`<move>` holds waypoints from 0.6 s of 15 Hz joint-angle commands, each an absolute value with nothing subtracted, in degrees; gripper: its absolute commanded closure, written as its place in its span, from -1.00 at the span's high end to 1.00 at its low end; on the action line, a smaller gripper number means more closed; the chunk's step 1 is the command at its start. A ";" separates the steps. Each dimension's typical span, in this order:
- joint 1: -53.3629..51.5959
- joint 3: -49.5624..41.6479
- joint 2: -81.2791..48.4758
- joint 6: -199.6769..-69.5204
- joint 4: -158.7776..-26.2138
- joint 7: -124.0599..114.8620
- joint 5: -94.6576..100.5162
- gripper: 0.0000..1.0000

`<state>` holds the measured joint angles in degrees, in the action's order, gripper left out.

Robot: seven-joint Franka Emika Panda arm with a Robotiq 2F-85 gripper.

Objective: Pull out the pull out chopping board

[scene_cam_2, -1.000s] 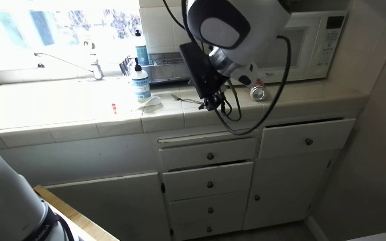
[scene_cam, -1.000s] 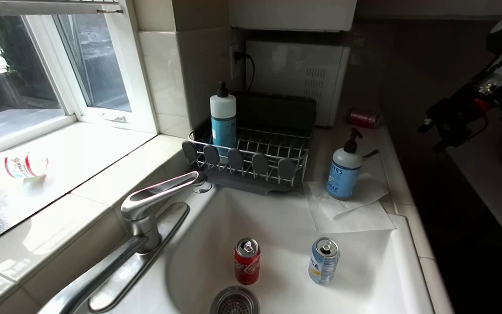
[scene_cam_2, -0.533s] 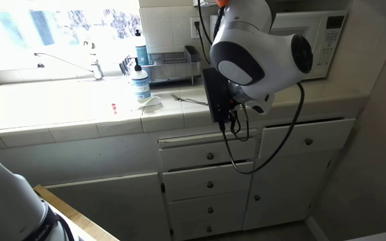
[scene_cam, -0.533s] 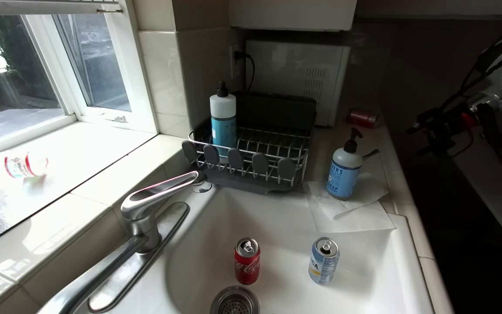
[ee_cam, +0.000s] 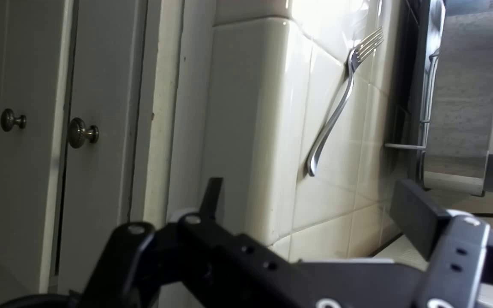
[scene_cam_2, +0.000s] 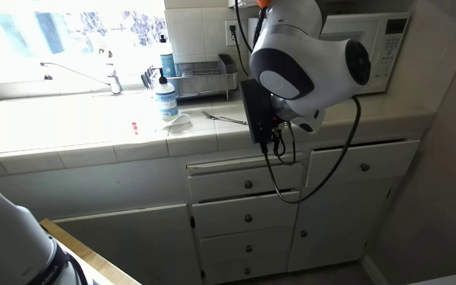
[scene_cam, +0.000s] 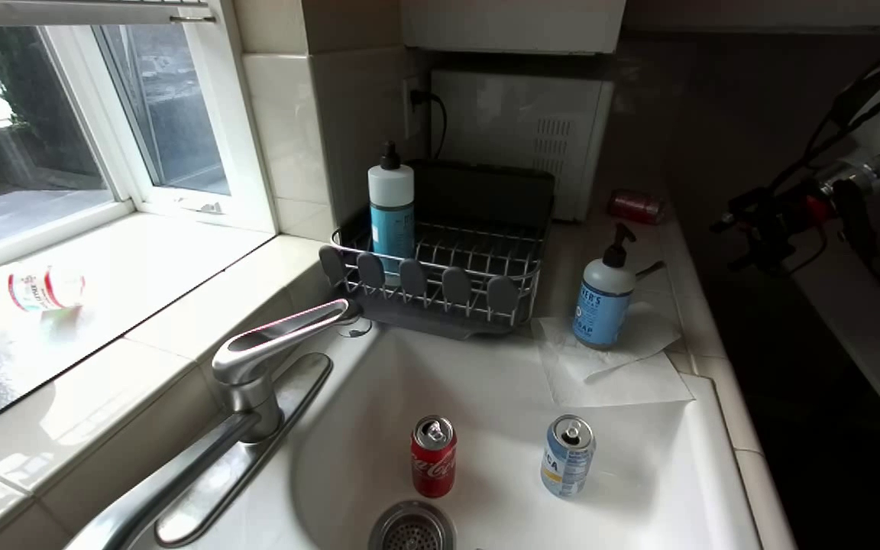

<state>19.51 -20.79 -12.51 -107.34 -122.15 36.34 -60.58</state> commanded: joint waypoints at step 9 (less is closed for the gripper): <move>30.75 -19.17 -31.27 -92.15 -108.29 39.80 -64.37 1.00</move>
<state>28.40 -20.55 -25.68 -95.21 -113.22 38.44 -62.76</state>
